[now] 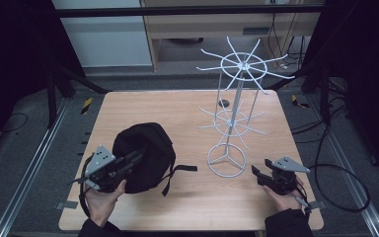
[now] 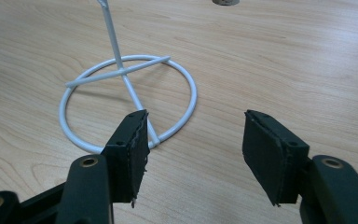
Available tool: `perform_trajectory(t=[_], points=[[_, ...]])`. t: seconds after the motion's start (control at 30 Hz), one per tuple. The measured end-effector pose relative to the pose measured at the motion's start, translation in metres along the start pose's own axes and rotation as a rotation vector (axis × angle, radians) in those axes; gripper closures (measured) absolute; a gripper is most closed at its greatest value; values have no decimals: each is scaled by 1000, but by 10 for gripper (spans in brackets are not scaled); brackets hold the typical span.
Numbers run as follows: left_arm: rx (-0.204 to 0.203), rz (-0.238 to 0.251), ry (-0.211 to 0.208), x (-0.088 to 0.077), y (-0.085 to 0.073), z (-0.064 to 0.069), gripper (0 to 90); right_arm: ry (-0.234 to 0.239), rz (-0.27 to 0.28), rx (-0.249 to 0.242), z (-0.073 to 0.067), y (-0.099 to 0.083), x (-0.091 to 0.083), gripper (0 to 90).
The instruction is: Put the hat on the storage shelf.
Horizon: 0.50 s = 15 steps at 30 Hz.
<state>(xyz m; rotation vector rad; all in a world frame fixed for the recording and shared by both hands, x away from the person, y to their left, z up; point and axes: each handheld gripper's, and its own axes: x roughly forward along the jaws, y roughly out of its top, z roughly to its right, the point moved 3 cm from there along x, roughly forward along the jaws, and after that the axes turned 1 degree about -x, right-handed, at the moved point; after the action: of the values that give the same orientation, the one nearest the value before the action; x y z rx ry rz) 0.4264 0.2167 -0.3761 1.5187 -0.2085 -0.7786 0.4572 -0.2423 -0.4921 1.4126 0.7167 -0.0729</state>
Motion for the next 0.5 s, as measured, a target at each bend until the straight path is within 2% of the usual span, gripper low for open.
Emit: perform_trajectory(t=[0.07,0.3,0.33,0.37,0.4,0.43,0.5], points=[[-1,44,-4,-7,7,2,749,-2,1,-2,0,0,0,408],[-4,148,-41,-21,30,8,749,-1,-2,0,0,0,0,408],[-4,148,-41,-21,30,8,749,-2,-2,2,0,-1,0,408],[4,176,-58,-25,37,11,749,-3,-2,2,0,-1,0,408],[4,176,-58,-25,37,11,748,-6,-2,-3,0,-1,0,408],[11,206,-71,-29,44,14,749,-8,-2,-7,1,-1,0,408],[10,220,-78,-31,47,15,749,-11,-2,-9,1,-1,0,408]])
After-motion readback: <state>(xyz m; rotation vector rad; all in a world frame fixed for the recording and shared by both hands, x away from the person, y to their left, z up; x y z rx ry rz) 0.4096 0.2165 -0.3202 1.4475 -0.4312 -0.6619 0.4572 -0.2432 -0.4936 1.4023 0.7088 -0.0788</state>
